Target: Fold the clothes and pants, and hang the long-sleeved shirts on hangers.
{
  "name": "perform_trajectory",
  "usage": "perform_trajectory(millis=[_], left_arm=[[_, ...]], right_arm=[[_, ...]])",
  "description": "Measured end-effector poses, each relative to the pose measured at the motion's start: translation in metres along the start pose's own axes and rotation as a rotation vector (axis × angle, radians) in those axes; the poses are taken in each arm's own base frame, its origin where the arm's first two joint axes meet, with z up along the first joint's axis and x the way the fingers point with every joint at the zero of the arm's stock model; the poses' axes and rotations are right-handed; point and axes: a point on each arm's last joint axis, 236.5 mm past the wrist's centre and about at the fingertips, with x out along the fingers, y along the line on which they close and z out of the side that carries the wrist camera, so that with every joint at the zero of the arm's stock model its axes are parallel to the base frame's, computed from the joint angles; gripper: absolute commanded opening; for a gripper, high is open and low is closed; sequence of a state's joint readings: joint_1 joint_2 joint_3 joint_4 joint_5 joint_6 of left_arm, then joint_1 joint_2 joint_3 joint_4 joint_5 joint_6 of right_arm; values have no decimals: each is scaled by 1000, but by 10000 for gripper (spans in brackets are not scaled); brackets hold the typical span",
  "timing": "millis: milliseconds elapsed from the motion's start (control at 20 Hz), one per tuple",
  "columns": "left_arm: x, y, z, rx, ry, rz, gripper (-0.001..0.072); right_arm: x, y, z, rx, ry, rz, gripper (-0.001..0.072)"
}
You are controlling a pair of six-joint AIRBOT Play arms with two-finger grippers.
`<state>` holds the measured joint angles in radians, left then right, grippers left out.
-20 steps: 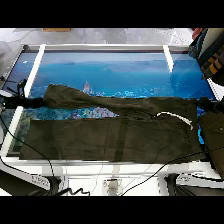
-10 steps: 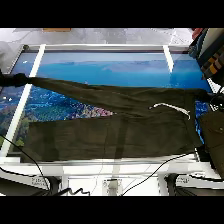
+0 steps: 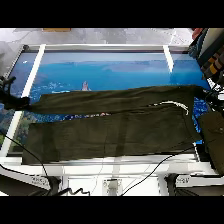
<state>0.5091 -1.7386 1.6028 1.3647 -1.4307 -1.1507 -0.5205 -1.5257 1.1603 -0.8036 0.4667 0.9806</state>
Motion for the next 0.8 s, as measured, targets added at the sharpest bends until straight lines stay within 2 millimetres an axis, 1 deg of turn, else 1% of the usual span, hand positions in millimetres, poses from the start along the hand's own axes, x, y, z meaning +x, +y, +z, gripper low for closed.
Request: perform_trajectory(millis=[150,250,400,450,500,550,600,700,750,800], left_arm=[[27,1,-26,-39,98,-16,12],[40,1,-38,-69,138,-22,13],[51,3,-42,-108,150,-19,14],[53,4,-42,-114,148,-16,32],[55,5,-41,-122,144,-14,198],[56,5,-42,-128,148,-11,451],[57,7,-42,-129,147,-8,609],[57,7,-42,-140,146,-7,612],[57,7,-41,-148,144,-7,612],[56,7,-41,-155,140,-5,612]], right_arm=[[6,-4,-4,4,6,-9,34],[8,-5,-5,7,6,-13,34],[9,-7,-5,8,3,-18,34],[9,-7,-5,7,2,-19,34],[9,-7,-4,7,-1,-21,34],[9,-7,-4,7,-1,-22,52],[9,-8,-4,7,-3,-23,181],[8,-8,-3,8,-6,-23,646],[8,-6,-3,7,-3,-20,694],[7,-5,-4,6,3,-15,694]])
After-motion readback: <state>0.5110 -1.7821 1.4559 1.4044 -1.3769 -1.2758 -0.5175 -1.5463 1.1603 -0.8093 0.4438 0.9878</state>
